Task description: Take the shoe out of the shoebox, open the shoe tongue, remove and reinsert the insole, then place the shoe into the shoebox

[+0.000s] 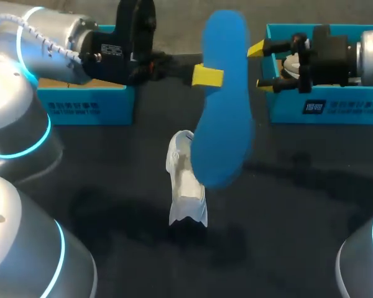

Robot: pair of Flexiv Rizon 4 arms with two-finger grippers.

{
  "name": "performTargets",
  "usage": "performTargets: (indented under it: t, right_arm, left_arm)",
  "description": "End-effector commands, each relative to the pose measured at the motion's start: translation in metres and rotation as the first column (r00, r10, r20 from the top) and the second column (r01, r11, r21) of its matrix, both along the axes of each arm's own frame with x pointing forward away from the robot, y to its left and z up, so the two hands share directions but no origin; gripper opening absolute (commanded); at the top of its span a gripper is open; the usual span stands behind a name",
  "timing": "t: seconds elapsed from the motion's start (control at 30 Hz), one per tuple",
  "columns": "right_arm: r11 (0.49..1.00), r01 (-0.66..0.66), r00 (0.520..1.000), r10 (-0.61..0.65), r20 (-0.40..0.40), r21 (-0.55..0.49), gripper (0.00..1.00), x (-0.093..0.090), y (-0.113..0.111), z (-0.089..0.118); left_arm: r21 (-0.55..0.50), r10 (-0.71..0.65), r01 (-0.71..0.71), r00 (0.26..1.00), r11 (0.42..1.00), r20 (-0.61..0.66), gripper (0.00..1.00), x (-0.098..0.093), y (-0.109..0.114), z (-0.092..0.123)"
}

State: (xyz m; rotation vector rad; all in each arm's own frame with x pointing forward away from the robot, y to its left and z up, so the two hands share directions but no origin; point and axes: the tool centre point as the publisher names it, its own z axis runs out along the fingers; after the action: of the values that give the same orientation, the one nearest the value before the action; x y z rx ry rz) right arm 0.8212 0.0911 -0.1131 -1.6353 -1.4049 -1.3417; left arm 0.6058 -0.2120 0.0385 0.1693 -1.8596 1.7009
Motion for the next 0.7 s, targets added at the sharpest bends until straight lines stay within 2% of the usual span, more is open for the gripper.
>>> performTargets:
  t: [0.03, 0.17, 0.2, 0.47, 0.7]
  right_arm:
    - [1.000, 0.011, 1.000, -0.011, 0.000, -0.006, 1.00, 0.000, 0.001, 0.004]
    - [1.000, 0.021, 1.000, -0.021, 0.004, -0.014, 1.00, 0.001, -0.001, 0.008]
    - [1.000, 0.024, 1.000, -0.024, 0.005, -0.015, 1.00, 0.001, -0.002, 0.009]
    - [1.000, 0.003, 0.999, -0.003, -0.034, -0.002, 1.00, 0.004, -0.003, 0.011]
    - [0.993, -0.049, 0.995, 0.058, -0.084, 0.108, 1.00, 0.003, -0.006, 0.010]
  left_arm:
    - [0.043, -0.071, 0.058, 0.890, 0.997, 0.451, 0.00, 0.021, 0.009, -0.007]
    - [0.011, -0.018, 0.014, 0.779, 1.000, 0.626, 0.00, 0.038, 0.011, -0.016]
    - [0.001, -0.002, 0.002, 0.772, 1.000, 0.636, 0.00, 0.043, 0.010, -0.018]
    - [0.001, -0.002, 0.002, 0.772, 1.000, 0.636, 0.00, 0.043, 0.010, -0.018]
    - [0.001, -0.002, 0.002, 0.772, 1.000, 0.636, 0.00, 0.043, 0.010, -0.018]
